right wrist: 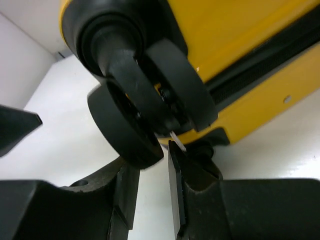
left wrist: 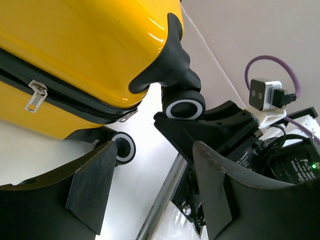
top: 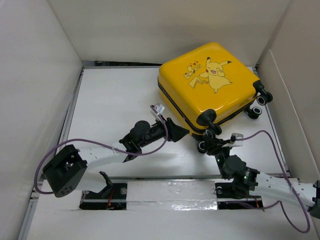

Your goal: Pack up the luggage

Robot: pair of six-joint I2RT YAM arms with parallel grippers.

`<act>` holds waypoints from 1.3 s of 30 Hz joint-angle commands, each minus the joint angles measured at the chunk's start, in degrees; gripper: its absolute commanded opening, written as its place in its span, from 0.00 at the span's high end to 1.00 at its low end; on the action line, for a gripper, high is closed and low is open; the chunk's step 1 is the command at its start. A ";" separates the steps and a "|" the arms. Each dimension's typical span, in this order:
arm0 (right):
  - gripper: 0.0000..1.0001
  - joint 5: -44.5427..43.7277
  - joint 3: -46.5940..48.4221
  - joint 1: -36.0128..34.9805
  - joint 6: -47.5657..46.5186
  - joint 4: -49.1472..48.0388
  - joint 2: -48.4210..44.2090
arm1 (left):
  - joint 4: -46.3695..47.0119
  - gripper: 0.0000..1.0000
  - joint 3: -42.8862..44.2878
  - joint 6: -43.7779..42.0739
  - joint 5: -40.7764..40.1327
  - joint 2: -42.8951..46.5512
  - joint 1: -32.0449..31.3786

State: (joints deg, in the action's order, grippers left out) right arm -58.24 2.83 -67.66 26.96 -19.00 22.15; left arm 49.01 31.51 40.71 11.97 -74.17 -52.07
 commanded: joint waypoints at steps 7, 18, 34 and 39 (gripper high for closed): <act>0.64 4.98 -5.02 6.92 -3.85 -23.95 14.13 | 3.98 0.41 2.42 -0.28 2.10 -0.80 -0.22; 0.65 2.70 -5.38 7.54 -0.70 -23.38 16.27 | 3.90 0.41 3.21 -0.28 3.24 -0.89 -0.22; 0.66 -1.79 -0.64 6.31 20.58 -3.85 19.42 | 0.73 0.41 5.23 -2.56 2.45 1.31 -0.22; 0.59 -2.23 -1.86 6.31 14.10 -9.64 16.79 | 1.52 0.41 4.97 -2.21 3.15 0.52 -0.22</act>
State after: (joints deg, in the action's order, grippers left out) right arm -56.66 2.76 -61.17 43.03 -23.83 40.32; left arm 48.38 34.26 39.42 14.55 -74.98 -52.07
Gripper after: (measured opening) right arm 0.400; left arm 0.591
